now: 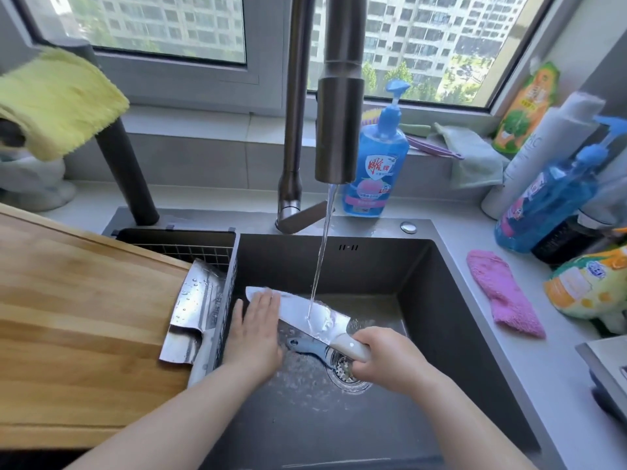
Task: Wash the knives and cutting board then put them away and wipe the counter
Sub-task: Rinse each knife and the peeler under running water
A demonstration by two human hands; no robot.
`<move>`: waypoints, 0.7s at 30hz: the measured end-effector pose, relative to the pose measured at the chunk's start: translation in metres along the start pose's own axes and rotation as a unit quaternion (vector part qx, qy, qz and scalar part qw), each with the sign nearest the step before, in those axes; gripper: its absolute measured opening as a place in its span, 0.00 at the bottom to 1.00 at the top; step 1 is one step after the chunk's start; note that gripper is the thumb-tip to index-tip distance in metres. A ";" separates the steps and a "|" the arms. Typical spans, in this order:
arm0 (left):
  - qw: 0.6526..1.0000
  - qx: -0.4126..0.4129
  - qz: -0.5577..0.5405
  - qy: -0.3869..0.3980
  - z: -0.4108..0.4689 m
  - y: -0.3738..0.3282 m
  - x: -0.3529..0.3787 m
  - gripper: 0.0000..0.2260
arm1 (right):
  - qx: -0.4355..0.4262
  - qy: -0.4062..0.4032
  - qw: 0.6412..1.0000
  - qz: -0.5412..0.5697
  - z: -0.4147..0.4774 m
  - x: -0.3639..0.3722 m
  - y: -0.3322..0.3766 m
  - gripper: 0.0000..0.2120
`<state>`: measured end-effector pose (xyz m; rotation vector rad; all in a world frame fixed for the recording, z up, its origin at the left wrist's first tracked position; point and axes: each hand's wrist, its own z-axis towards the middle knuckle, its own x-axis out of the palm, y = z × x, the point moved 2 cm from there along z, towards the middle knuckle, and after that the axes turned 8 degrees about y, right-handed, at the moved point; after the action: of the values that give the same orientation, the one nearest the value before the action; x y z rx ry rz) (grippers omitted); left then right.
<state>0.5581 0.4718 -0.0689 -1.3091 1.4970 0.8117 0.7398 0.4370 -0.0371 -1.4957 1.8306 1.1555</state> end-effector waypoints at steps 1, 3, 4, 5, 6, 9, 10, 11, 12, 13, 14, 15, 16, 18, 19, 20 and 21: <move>1.000 -0.010 0.000 0.006 0.000 0.002 0.000 0.35 | -0.001 0.002 1.000 0.001 0.000 0.001 0.001 0.05; 0.999 0.049 -0.011 0.010 -0.006 -0.011 0.002 0.35 | -0.003 0.001 1.000 0.011 0.002 0.001 0.004 0.04; 0.995 0.103 -0.012 0.006 -0.010 -0.022 0.004 0.35 | -0.004 0.000 1.000 0.018 0.003 0.001 0.005 0.05; 0.988 0.155 -0.016 0.005 -0.015 -0.032 0.007 0.35 | -0.003 -0.002 1.000 0.024 0.004 0.000 0.006 0.07; 0.980 0.196 -0.023 0.002 -0.016 -0.037 0.010 0.35 | -0.001 -0.004 1.000 0.025 0.004 -0.001 0.006 0.08; 0.981 0.192 -0.022 -0.015 -0.001 -0.027 0.011 0.34 | 0.010 -0.012 1.000 0.023 0.002 -0.003 -0.001 0.05; 0.988 0.151 -0.030 -0.024 0.005 -0.019 0.009 0.34 | 0.016 -0.015 0.999 0.026 0.000 -0.003 -0.005 0.04; 0.993 0.103 -0.041 -0.031 0.009 -0.011 0.006 0.34 | 0.021 -0.018 0.999 0.029 -0.001 -0.002 -0.007 0.06; 0.996 0.064 -0.047 -0.030 0.011 -0.006 0.004 0.34 | 0.023 -0.020 0.999 0.031 -0.002 -0.001 -0.009 0.07; 0.998 0.038 -0.033 -0.024 0.010 -0.006 0.003 0.34 | 0.023 -0.021 0.999 0.030 -0.001 0.000 -0.009 0.09; 0.999 0.040 -0.014 -0.020 0.007 -0.010 0.003 0.34 | 0.022 -0.020 0.999 0.030 -0.001 0.000 -0.008 0.09; 0.998 0.063 -0.006 -0.011 0.002 -0.018 0.004 0.35 | 0.021 -0.018 0.999 0.031 0.000 0.001 -0.006 0.09; 0.995 0.099 -0.011 -0.008 -0.004 -0.027 0.007 0.35 | 0.019 -0.016 0.999 0.033 0.002 0.001 -0.004 0.08; 0.983 0.180 -0.016 -0.036 -0.008 -0.038 0.020 0.35 | 0.015 -0.015 0.999 0.040 0.005 0.002 -0.001 0.05; 0.980 0.195 -0.001 -0.049 -0.008 -0.039 0.021 0.35 | 0.016 -0.018 0.999 0.047 0.006 0.002 0.000 0.03; 0.983 0.176 0.018 -0.047 -0.006 -0.036 0.017 0.35 | 0.018 -0.020 0.998 0.054 0.006 0.002 0.000 0.03; 0.987 0.144 0.017 -0.072 -0.004 -0.030 0.011 0.35 | 0.020 -0.022 0.998 0.058 0.006 0.002 -0.001 0.05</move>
<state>0.5871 0.4584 -0.0746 -0.9917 1.4621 0.6679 0.7400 0.4412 -0.0419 -1.3474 1.9199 1.1884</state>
